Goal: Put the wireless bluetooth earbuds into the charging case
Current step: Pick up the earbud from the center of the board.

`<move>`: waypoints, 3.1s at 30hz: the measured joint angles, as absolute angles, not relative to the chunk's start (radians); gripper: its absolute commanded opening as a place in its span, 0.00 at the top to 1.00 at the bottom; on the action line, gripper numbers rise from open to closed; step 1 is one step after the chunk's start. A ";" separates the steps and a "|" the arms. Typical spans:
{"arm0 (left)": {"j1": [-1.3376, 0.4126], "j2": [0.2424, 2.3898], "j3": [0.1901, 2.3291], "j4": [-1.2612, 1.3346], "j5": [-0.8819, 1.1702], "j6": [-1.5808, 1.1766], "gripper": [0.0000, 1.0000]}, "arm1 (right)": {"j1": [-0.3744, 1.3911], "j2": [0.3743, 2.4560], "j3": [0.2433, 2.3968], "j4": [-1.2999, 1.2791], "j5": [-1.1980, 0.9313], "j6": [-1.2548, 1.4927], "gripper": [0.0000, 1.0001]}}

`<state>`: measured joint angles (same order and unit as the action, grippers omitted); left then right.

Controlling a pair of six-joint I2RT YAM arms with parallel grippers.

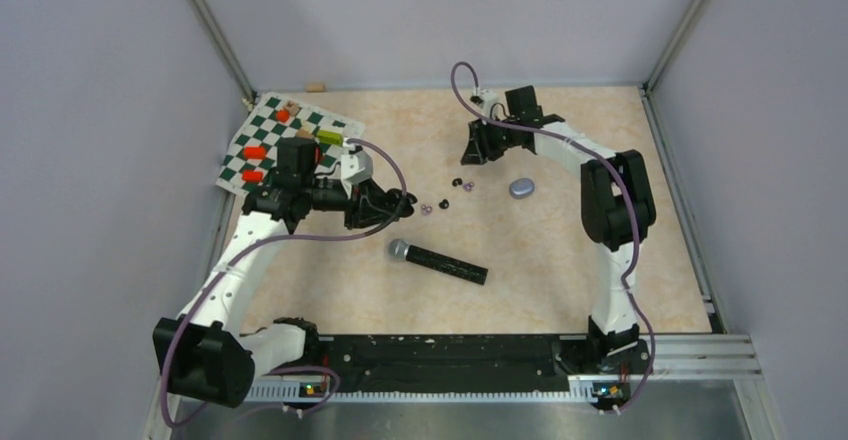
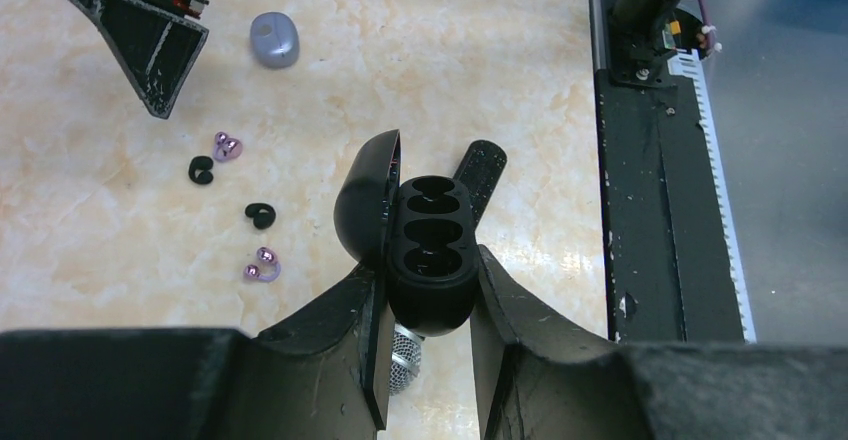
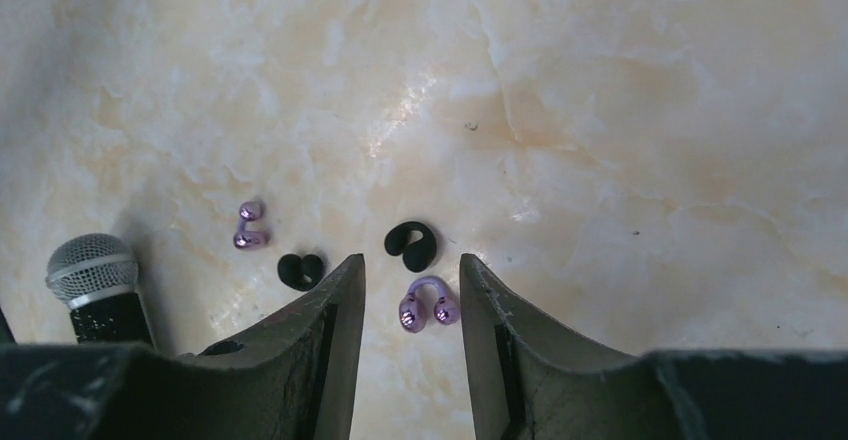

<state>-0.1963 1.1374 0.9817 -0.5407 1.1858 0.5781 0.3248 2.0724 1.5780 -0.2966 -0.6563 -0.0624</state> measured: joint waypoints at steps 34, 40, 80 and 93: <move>-0.199 1.186 0.991 -0.887 1.215 0.911 1.00 | 0.377 2.223 1.678 -0.413 -0.593 -0.086 0.73; -0.199 1.186 0.990 -0.881 1.215 0.911 1.00 | 0.378 2.243 1.691 -0.409 -0.574 -0.066 0.77; -0.199 1.186 0.983 -0.873 1.215 0.911 1.00 | 0.377 2.281 1.717 -0.451 -0.741 -0.121 1.00; -0.199 1.188 0.970 -0.762 1.214 0.788 1.00 | 0.336 2.115 1.631 -0.446 -0.884 -0.131 1.00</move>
